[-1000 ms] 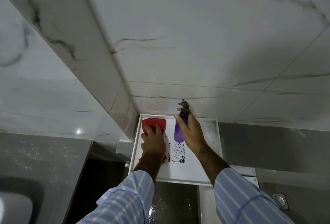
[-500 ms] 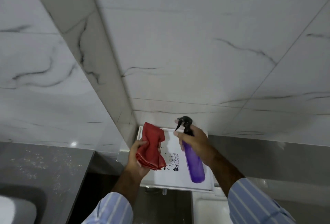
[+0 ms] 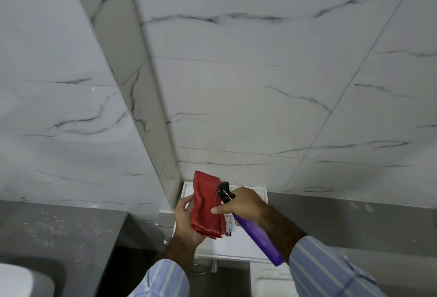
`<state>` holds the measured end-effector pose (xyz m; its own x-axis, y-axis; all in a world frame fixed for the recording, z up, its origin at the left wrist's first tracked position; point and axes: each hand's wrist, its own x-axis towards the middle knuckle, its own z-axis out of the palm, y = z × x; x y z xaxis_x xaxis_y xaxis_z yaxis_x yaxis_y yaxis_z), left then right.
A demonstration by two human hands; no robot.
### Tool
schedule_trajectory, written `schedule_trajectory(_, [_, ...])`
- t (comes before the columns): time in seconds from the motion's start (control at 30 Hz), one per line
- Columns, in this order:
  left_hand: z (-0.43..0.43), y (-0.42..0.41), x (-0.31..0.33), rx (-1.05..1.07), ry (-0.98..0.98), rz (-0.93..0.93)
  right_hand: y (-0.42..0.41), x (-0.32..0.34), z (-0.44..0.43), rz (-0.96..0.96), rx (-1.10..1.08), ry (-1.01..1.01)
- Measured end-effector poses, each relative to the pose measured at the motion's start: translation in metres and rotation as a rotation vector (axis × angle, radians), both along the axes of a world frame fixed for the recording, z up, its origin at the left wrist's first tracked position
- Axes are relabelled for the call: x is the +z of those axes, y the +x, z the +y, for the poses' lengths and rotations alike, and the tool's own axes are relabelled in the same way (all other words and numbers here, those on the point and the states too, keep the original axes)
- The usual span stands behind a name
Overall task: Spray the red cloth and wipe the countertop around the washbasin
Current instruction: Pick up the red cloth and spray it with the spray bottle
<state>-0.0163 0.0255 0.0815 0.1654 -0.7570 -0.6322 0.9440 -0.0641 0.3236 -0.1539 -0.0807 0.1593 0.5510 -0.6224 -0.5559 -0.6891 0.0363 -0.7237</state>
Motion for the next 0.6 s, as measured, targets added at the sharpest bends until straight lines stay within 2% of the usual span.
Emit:
schedule_trajectory(0.27, [-0.002,0.001,0.001,-0.003,-0.019,-0.003,0.003,-0.002,-0.007,0.080,0.065,-0.075])
schedule_trajectory(0.43, [-0.002,0.000,0.003,0.002,-0.047,-0.015,0.010,0.000,-0.006,0.141,0.085,-0.241])
schedule_trajectory(0.6, [-0.001,0.000,0.007,0.033,-0.037,-0.010,0.012,0.003,-0.005,0.216,0.130,-0.254])
